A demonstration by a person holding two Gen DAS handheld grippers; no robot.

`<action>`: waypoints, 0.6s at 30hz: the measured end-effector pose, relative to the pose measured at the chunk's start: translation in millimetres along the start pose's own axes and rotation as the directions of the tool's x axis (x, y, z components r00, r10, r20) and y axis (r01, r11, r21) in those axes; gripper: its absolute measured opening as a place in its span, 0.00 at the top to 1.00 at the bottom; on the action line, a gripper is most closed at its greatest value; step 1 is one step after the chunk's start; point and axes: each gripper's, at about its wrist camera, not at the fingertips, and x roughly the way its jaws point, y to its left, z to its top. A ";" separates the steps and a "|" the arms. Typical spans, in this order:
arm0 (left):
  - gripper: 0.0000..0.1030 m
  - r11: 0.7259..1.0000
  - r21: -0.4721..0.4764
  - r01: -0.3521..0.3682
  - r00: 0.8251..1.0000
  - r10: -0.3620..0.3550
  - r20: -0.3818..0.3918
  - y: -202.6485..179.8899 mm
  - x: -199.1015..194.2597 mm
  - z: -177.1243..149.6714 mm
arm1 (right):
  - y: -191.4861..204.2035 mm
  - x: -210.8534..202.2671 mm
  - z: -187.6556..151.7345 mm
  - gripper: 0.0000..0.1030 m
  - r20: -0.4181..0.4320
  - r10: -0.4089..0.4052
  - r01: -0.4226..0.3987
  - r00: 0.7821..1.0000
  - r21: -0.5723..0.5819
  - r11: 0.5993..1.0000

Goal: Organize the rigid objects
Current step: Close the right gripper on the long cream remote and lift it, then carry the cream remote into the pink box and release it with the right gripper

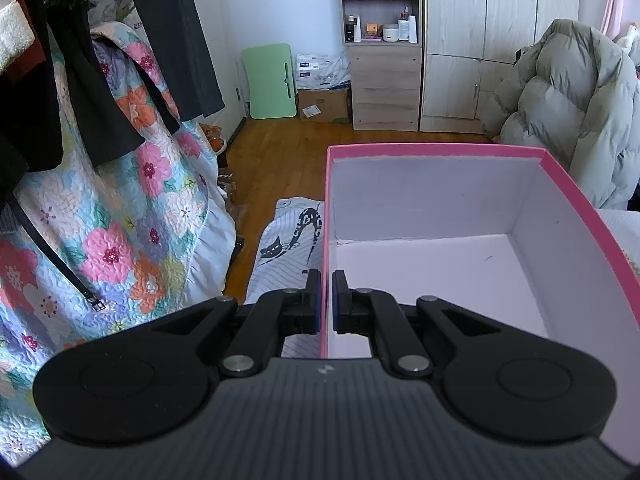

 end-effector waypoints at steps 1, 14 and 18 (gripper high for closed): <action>0.96 1.000 -0.006 0.004 1.000 -0.004 -0.001 1.0 0.2 0.2 | 7.6 -4.6 3.4 0.43 0.007 0.022 -0.022 1.000 -0.008 1.000; 0.97 0.999 -0.032 -0.005 1.000 0.005 0.016 4.5 -2.0 -1.0 | 140.5 31.1 71.1 0.43 -0.138 0.369 -0.363 0.919 0.061 0.930; 0.97 0.996 -0.075 0.038 0.999 -0.037 0.006 13.9 -0.8 -1.3 | 180.6 74.6 72.0 0.43 -0.227 0.423 -0.411 0.877 0.100 0.906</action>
